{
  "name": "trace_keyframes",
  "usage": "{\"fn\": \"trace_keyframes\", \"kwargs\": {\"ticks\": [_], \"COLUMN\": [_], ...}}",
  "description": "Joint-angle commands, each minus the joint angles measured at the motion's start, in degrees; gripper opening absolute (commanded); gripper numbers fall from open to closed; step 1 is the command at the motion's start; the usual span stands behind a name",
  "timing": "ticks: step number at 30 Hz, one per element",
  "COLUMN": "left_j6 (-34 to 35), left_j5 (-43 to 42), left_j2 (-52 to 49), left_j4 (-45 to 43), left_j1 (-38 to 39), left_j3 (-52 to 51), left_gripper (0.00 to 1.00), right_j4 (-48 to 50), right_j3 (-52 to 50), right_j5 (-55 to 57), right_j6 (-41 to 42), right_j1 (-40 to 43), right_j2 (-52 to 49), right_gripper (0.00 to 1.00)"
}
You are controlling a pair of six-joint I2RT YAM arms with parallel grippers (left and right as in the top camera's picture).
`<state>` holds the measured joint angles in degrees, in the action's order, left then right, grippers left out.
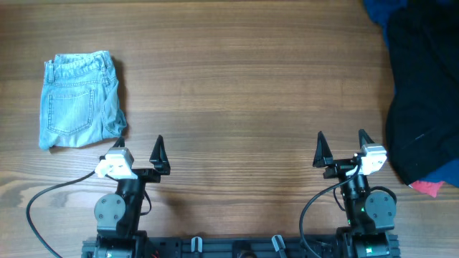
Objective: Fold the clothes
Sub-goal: 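Reach the right gripper to the dark clothes pile and grasp black shorts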
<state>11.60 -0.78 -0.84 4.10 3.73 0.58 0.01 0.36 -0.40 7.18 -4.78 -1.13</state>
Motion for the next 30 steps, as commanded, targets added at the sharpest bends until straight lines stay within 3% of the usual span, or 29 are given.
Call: {"fn": "trace_keyframes", "kwargs": {"ticks": [1,13,19,23,30], "left_j6": [-0.90,-0.46,2.78,2.80,2.78], "left_j5": [-0.90,-0.96,-2.86,-4.37,-7.21], "left_j2": [0.04,-0.02,-2.32,-10.95,-35.76], "left_j4": [0.22,0.22,4.81,13.46,32.33], "left_j1": [-0.22,-0.22,-0.22,-0.22,-0.22], "left_j3": [-0.26,-0.24,6.54,17.66,39.69], "left_gripper": [1.00,1.00,1.00,1.00,1.00], "right_j4": [0.24,-0.15,-11.76,-20.48,-44.15], "right_j3": [-0.04,0.13,9.90,22.88,48.46], "right_j5": [-0.90,-1.33,1.18,1.95,1.92], "right_j6": [-1.01,2.23,4.50,5.01,2.80], "right_j1": [0.24,0.24,0.24,0.24,0.24], "right_j2": [0.20,0.20,-3.52,-15.65,-46.25], "right_gripper": [1.00,1.00,1.00,1.00,1.00]}}
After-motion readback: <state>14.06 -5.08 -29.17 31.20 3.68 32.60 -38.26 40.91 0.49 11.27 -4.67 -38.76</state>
